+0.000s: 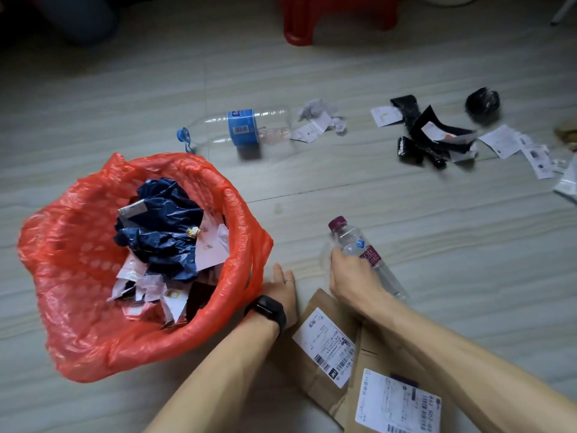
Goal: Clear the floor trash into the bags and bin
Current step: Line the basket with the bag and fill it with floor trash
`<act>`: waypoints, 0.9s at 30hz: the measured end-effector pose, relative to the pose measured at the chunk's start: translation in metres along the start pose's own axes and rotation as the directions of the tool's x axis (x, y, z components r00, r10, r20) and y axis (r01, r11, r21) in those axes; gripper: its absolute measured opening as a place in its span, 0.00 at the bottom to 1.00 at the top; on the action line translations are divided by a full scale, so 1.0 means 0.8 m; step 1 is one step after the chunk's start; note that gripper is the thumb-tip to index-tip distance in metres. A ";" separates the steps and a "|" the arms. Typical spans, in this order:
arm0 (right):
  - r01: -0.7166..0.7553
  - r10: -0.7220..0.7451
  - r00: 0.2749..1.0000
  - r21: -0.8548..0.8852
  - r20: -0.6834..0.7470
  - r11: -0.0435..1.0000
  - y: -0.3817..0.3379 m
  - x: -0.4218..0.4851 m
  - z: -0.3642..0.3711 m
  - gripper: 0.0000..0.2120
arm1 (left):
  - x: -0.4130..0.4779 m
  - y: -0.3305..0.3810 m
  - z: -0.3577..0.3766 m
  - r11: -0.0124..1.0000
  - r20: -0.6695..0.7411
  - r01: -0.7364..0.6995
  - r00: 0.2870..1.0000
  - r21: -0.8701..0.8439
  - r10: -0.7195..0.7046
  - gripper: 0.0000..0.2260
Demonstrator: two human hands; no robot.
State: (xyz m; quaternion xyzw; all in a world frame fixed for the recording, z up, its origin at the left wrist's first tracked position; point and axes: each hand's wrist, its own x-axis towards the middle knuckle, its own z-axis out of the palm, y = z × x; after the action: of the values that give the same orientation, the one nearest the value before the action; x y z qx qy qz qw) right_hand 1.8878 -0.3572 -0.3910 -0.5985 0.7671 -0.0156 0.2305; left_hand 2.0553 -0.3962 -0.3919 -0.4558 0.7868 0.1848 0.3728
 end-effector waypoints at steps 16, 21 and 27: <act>0.286 0.035 0.825 0.469 -0.565 0.836 -0.095 0.056 -0.220 0.05 | -0.115 -0.135 -0.264 0.999 -0.738 -0.050 0.674 0.009 0.041 0.14; 0.492 -0.279 0.818 0.363 -0.502 0.791 -0.191 0.028 -0.208 0.05 | -0.133 -0.251 -0.237 0.951 -0.638 0.146 0.712 -0.272 -0.292 0.19; 0.720 -0.732 0.665 -0.134 -0.146 0.681 -0.265 -0.013 -0.139 0.08 | -0.129 -0.305 -0.171 0.852 -0.428 0.182 0.801 -0.492 -0.419 0.25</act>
State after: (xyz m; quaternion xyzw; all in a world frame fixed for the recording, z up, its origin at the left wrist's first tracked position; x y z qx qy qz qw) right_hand 2.0412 -0.4359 -0.2244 -0.8572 0.4833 -0.1375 0.1124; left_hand 2.2386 -0.5488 -0.2120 -0.6803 0.7128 0.1588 0.0621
